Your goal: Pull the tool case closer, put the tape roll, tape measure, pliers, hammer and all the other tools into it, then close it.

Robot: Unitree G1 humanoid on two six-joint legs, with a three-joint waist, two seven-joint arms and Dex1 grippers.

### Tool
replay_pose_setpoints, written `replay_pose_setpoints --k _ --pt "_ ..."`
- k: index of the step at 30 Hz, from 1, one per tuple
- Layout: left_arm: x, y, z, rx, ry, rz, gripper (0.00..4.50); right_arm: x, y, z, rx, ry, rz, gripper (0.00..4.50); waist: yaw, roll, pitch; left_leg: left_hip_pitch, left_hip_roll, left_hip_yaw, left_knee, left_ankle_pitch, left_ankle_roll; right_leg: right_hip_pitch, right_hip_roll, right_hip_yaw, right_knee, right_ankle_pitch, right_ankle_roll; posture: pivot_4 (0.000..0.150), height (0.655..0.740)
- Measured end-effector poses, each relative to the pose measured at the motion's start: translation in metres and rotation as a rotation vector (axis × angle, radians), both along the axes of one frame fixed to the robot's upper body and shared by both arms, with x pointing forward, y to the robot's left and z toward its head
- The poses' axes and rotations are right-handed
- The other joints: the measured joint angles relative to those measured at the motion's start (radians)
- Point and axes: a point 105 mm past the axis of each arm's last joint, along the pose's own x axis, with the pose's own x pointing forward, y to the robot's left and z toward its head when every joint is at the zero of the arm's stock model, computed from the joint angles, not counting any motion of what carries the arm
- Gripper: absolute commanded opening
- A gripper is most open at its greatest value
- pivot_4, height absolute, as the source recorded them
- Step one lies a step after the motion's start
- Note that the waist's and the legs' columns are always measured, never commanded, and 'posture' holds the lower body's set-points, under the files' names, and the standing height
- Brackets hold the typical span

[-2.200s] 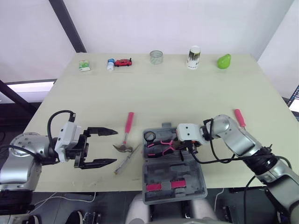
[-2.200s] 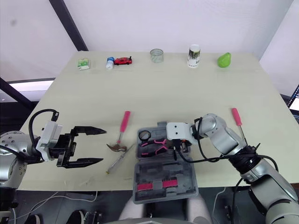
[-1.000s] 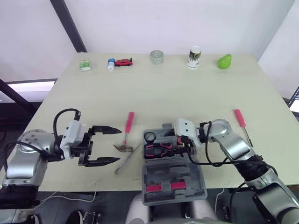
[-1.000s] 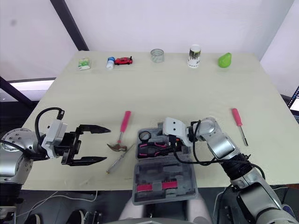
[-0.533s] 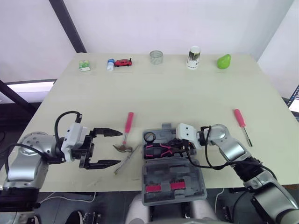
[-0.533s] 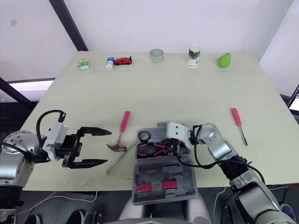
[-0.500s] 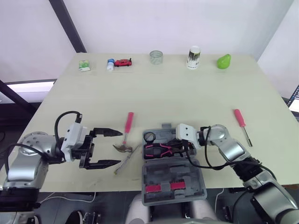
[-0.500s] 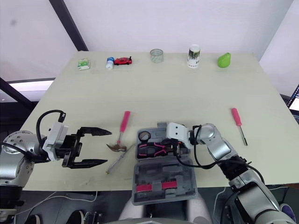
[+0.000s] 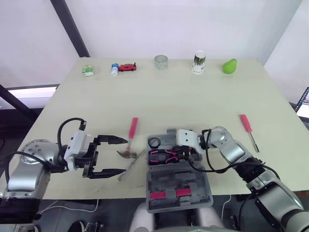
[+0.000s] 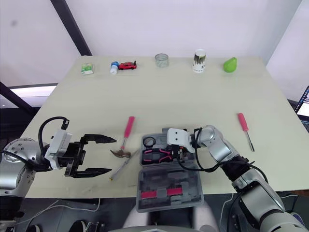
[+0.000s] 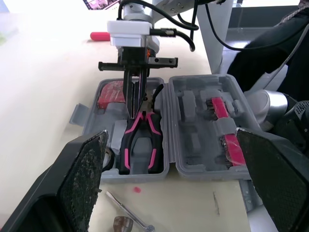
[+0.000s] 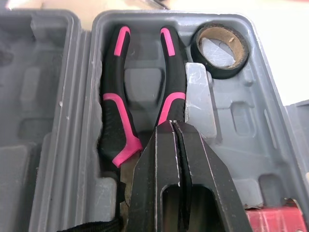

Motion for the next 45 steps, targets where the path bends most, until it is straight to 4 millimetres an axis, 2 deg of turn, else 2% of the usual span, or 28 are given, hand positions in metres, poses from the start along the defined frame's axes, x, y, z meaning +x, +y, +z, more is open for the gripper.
replay_pose_setpoints --k 5,9,14,20,24,25,27,29,32,33,34,37,39,40,43,45 --pt "-0.004 -0.001 -0.004 -0.004 0.040 0.007 4.50 -0.001 0.000 -0.009 -0.030 -0.007 -0.006 0.03 0.001 0.000 -0.013 0.013 0.000 0.000 -0.003 0.000 0.000 0.012 0.000 0.000 -0.002 -0.003 -0.004 0.150 0.7400" --pt "-0.004 -0.002 -0.006 -0.005 0.053 0.016 4.50 -0.001 0.001 -0.013 -0.032 -0.009 -0.021 0.03 0.002 -0.002 -0.020 0.016 0.000 0.000 -0.003 0.000 0.000 0.014 -0.001 0.000 -0.002 -0.003 -0.005 0.150 0.7400" --pt "-0.001 -0.004 -0.008 -0.025 0.049 0.043 4.50 -0.004 0.002 -0.017 0.076 0.018 -0.099 0.03 0.000 -0.003 -0.022 0.022 0.001 0.000 -0.006 0.000 0.000 0.017 -0.001 0.002 -0.002 -0.004 -0.006 0.150 0.7400" --pt "0.004 -0.005 -0.010 -0.054 0.047 0.094 4.50 -0.005 -0.006 -0.008 0.220 0.048 -0.202 0.03 0.002 0.002 -0.014 0.013 0.001 -0.001 -0.006 0.000 0.000 0.010 -0.001 0.003 -0.002 -0.004 -0.006 0.150 0.7400" --pt "0.009 0.001 -0.012 -0.098 0.042 0.190 4.50 -0.006 -0.020 0.012 0.363 0.010 -0.313 0.03 0.004 0.005 -0.009 -0.003 0.001 -0.002 -0.004 0.000 0.000 -0.005 0.000 0.002 0.000 -0.001 -0.002 0.150 0.7400" --pt "0.009 0.007 -0.014 -0.106 0.043 0.239 4.50 -0.003 -0.031 0.028 0.431 -0.034 -0.368 0.03 0.001 0.005 -0.008 -0.008 0.001 -0.002 -0.002 0.000 0.000 -0.008 0.000 0.002 0.000 -0.001 -0.002 0.150 0.7400" --pt "0.004 0.017 -0.018 -0.105 0.059 0.293 4.50 0.000 -0.051 0.047 0.504 -0.099 -0.439 0.03 -0.002 0.005 -0.008 -0.008 0.001 -0.002 -0.002 0.000 0.000 -0.008 0.000 0.001 -0.001 -0.001 -0.002 0.150 0.7400" --pt "0.002 0.024 -0.020 -0.105 0.064 0.336 4.50 -0.001 -0.067 0.057 0.553 -0.133 -0.496 0.03 0.000 0.004 -0.007 -0.008 0.001 -0.001 -0.003 0.000 0.000 -0.008 0.000 0.000 -0.002 -0.001 -0.002 0.150 0.7400" --pt "-0.001 0.037 -0.023 -0.123 0.058 0.427 4.50 -0.013 -0.095 0.056 0.609 -0.115 -0.597 0.03 0.008 0.004 -0.003 -0.008 0.001 -0.001 -0.003 0.000 0.000 -0.007 -0.001 -0.002 -0.003 -0.002 -0.002 0.150 0.7400" --pt "-0.004 0.043 -0.025 -0.129 0.063 0.465 4.50 -0.017 -0.116 0.054 0.622 -0.105 -0.669 0.03 0.008 0.004 -0.001 -0.008 0.001 -0.001 -0.003 0.000 0.000 -0.007 -0.001 -0.002 -0.003 -0.002 -0.002 0.150 0.7400" --pt "-0.004 0.044 -0.026 -0.129 0.065 0.476 4.50 -0.018 -0.122 0.053 0.621 -0.105 -0.690 0.03 0.008 0.004 0.000 -0.008 0.001 -0.001 -0.002 0.000 0.000 -0.007 -0.002 -0.001 -0.003 -0.002 -0.003 0.150 0.7400" --pt "-0.013 0.054 -0.034 -0.144 0.082 0.545 4.50 -0.039 -0.170 0.044 0.616 -0.117 -0.847 0.03 0.006 0.004 0.000 -0.007 0.000 -0.001 -0.002 0.000 0.000 -0.006 -0.002 -0.001 -0.003 -0.003 -0.005 0.150 0.7400" --pt "-0.019 0.064 -0.044 -0.142 0.116 0.599 4.50 -0.051 -0.195 0.037 0.591 -0.116 -0.937 0.03 0.003 0.004 0.001 -0.007 0.001 0.000 -0.002 0.000 0.000 -0.006 -0.001 -0.001 -0.002 -0.003 -0.005 0.150 0.7400" --pt "-0.020 0.065 -0.046 -0.138 0.123 0.607 4.50 -0.054 -0.201 0.036 0.585 -0.120 -0.954 0.03 0.000 0.003 0.002 -0.006 0.001 -0.001 -0.002 0.000 0.000 -0.006 -0.001 -0.001 -0.002 -0.003 -0.005 0.150 0.7400" --pt "-0.026 0.072 -0.051 -0.137 0.127 0.645 4.50 -0.075 -0.221 0.032 0.592 -0.126 -1.034 0.83 0.002 0.003 0.002 -0.005 0.001 -0.001 -0.002 0.000 0.000 -0.004 -0.001 -0.001 -0.002 -0.004 -0.006 0.150 0.7400" --pt "-0.034 0.082 -0.057 -0.140 0.149 0.703 4.50 -0.089 -0.237 0.027 0.591 -0.119 -1.109 1.73 0.003 0.003 0.002 -0.006 0.001 -0.001 -0.003 0.000 0.000 -0.004 -0.001 -0.001 -0.003 -0.004 -0.005 0.150 0.7400"
